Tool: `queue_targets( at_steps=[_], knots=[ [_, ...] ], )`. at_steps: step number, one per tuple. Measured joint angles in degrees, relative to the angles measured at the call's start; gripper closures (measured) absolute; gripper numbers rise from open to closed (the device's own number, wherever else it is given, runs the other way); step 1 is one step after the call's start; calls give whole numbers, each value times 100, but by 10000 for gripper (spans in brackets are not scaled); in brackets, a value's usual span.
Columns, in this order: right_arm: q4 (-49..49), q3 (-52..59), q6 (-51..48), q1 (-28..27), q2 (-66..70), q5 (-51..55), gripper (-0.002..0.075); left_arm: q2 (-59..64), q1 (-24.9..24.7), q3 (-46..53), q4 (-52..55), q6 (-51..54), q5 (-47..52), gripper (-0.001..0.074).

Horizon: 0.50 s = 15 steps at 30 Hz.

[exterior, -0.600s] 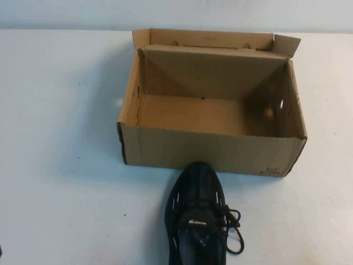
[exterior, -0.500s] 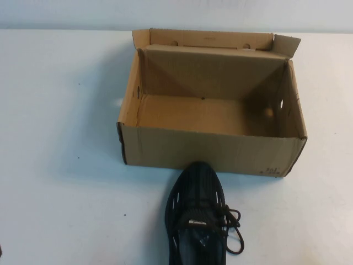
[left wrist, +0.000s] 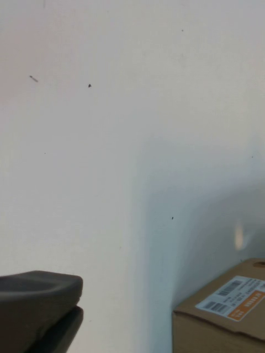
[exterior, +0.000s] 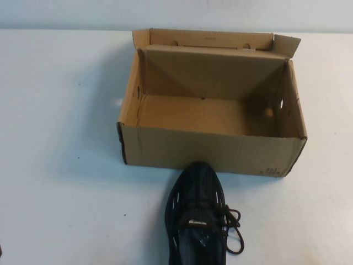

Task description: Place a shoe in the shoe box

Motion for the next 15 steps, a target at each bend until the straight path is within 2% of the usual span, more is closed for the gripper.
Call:
queue_targets(
  at_steps=[15],
  knots=[
    [0, 0, 0, 0, 0, -67, 743, 0, 0, 0, 0, 0, 0, 736]
  ],
)
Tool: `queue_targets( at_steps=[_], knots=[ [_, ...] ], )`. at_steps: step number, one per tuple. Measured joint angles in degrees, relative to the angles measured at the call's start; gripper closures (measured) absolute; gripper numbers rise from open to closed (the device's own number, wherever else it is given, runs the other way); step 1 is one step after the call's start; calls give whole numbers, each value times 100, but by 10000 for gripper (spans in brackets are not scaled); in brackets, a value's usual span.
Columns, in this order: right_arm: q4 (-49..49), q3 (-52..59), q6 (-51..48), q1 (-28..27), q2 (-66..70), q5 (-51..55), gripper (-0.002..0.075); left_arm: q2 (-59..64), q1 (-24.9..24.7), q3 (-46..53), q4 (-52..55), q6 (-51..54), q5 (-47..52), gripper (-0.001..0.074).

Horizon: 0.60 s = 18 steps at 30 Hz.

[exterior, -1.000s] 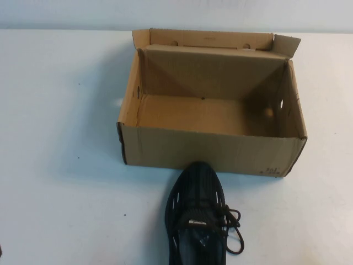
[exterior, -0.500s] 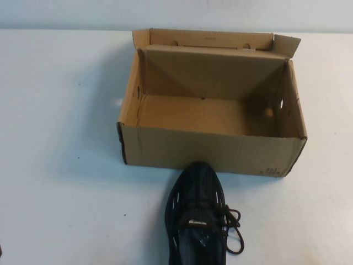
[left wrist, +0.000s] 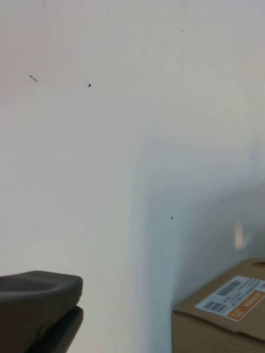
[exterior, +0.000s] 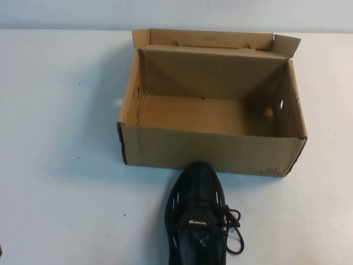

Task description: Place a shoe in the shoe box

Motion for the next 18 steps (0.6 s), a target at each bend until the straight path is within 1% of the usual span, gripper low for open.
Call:
queue_targets(
  at_steps=[4, 8, 11, 15, 18],
  knots=[
    [0, 0, 0, 0, 0, -363, 742, 0, 0, 0, 0, -21, -36, 736],
    [0, 0, 0, 0, 0, -1224, 742, 0, 0, 0, 0, -33, -424, 736],
    [0, 0, 0, 0, 0, -2046, 742, 0, 0, 0, 0, -33, -1032, 736],
    [11, 0, 0, 0, 0, -3152, 742, 0, 0, 0, 0, -33, -2132, 736],
    [22, 0, 0, 0, 0, -3699, 742, 0, 0, 0, 0, -33, -2825, 736]
  ],
)
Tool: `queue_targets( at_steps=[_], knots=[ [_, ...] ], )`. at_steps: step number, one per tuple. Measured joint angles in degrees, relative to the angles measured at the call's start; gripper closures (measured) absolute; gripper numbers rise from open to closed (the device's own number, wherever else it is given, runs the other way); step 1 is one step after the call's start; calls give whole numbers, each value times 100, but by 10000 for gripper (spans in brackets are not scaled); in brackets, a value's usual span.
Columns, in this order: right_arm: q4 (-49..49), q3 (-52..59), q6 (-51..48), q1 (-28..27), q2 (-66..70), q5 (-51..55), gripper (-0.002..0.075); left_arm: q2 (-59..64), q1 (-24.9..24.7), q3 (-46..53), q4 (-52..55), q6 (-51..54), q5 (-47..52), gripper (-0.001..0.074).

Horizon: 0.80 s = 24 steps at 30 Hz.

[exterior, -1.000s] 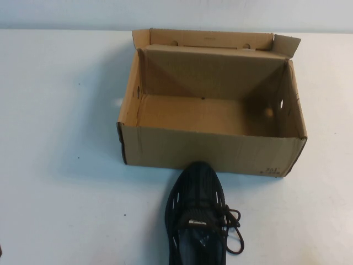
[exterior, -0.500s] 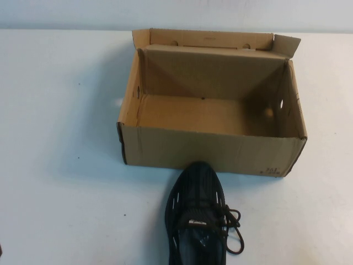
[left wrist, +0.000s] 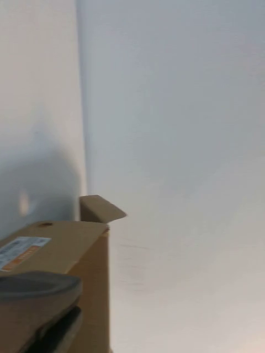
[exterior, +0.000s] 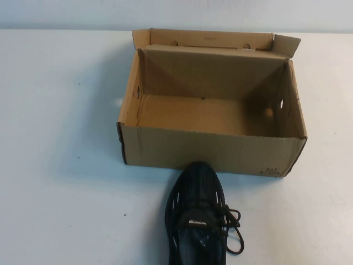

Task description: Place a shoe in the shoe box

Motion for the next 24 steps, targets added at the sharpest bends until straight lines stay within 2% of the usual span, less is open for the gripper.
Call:
queue_targets(
  at_steps=[3, 10, 14, 19, 24],
  knots=[
    [0, 0, 0, 0, 0, -136, 742, 0, 0, 0, 0, 0, -363, 736],
    [0, 0, 0, 0, 0, -272, 742, 0, 0, 0, 0, 0, -449, 736],
    [0, 0, 0, 0, 0, -771, 742, 0, 0, 0, 0, 0, -780, 736],
    [44, 0, 0, 0, 0, -2183, 742, 0, 0, 0, -22, -112, -1902, 736],
    [122, -610, 0, 0, 0, -2253, 742, 0, 0, 0, -35, -507, -3439, 736]
  ],
)
